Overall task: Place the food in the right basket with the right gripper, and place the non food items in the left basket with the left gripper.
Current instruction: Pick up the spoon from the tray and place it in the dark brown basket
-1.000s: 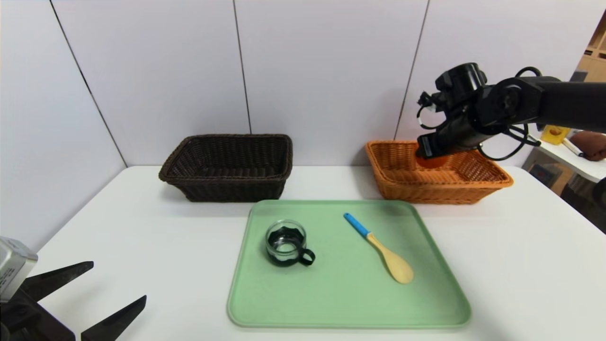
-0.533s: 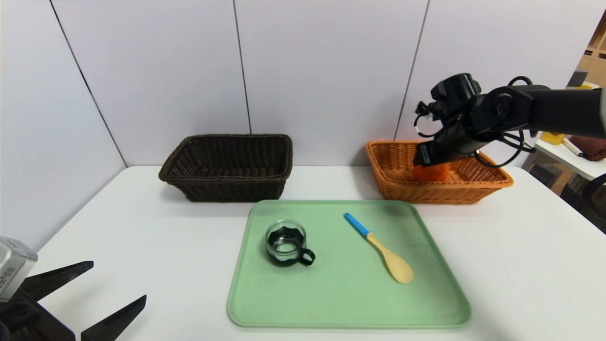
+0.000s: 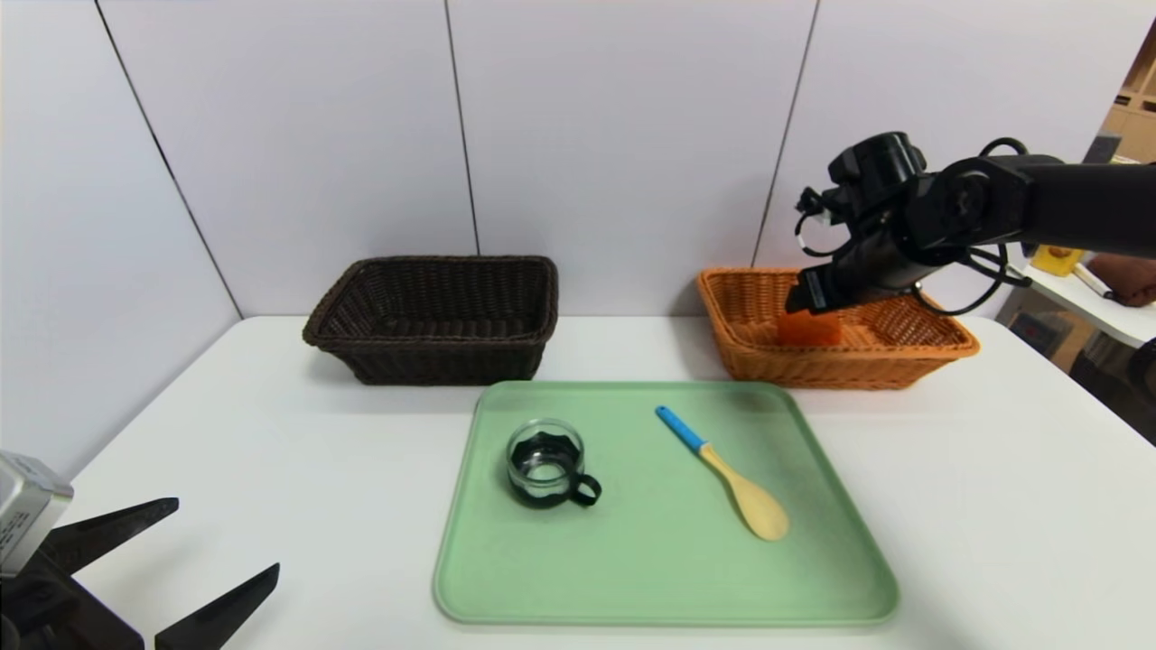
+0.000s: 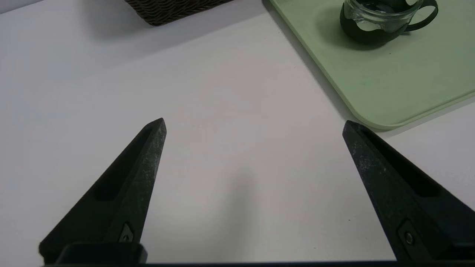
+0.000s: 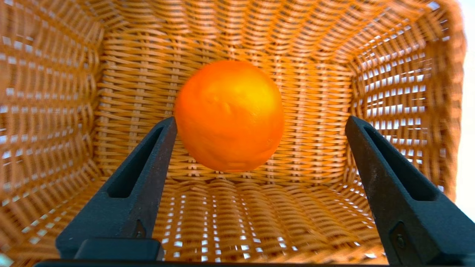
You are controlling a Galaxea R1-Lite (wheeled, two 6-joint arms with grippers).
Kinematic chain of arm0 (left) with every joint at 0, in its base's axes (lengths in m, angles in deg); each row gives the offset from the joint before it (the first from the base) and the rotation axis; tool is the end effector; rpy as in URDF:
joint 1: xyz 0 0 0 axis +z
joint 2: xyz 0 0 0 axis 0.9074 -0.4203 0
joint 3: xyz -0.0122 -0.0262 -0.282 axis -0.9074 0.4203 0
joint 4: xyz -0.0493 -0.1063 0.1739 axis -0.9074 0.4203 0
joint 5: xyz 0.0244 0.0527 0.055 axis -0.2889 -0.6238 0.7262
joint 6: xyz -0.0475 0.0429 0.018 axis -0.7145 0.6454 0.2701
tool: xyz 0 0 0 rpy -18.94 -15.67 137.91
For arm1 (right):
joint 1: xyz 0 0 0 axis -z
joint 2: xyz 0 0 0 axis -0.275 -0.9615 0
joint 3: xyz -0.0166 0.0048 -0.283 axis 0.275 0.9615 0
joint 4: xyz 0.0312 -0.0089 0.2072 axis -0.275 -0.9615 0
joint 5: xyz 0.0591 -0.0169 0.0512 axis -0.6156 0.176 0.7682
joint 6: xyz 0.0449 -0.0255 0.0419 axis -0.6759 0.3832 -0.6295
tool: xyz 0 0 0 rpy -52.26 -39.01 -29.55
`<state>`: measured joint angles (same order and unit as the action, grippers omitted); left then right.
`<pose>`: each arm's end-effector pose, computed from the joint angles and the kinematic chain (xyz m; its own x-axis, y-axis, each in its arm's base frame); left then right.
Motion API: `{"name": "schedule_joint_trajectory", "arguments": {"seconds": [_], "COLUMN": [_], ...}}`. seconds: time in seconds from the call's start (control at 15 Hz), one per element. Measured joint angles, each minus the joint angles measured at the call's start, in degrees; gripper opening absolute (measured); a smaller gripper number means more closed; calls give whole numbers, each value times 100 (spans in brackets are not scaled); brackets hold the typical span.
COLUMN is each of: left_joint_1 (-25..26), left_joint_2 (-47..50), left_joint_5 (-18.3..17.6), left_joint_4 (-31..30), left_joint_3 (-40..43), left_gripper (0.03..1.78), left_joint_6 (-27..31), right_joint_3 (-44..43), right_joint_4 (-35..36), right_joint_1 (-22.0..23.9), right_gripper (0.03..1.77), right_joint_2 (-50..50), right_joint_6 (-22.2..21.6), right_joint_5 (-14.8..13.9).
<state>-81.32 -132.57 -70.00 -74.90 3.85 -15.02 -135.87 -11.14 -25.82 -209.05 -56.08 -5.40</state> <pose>0.1486 -0.0468 0.1215 0.8963 -0.3169 -0.3101 0.3623 0.9266 0.1003 0.4592 0.0613 0.1670 0.7226 -0.1528 -0.6742 -0.0303 0.9674 -0.2516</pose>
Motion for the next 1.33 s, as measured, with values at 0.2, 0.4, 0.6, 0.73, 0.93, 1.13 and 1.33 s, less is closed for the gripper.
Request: {"name": "schedule_joint_trajectory", "arguments": {"seconds": [0.2,0.4,0.6,0.73,0.93,1.13,1.33], "left_joint_1": [0,0,-7,-7,-9,-9,-7], "left_joint_2": [-4,-9,-9,-9,-4,-2,-2], "left_joint_5": [-2,-9,-11,-9,-9,-9,-11], "left_joint_4": [0,2,2,0,2,2,2], "left_joint_3": [9,9,12,9,9,12,12], "left_gripper": [169,169,169,169,169,169,169], "left_joint_6": [0,-1,2,16,16,16,16], "right_joint_3": [45,199,546,869,1488,2010,2255], "right_joint_4": [-118,-261,-313,-317,-313,-313,-407], "right_joint_1": [-74,-271,-568,-824,-1254,-1825,-2478], "right_gripper": [162,165,167,168,169,169,169], "right_joint_2": [345,887,1549,2007,2703,3284,3674], "right_joint_6": [22,23,17,-13,-184,-482,-792], "right_joint_5": [22,85,118,162,171,127,-54]}}
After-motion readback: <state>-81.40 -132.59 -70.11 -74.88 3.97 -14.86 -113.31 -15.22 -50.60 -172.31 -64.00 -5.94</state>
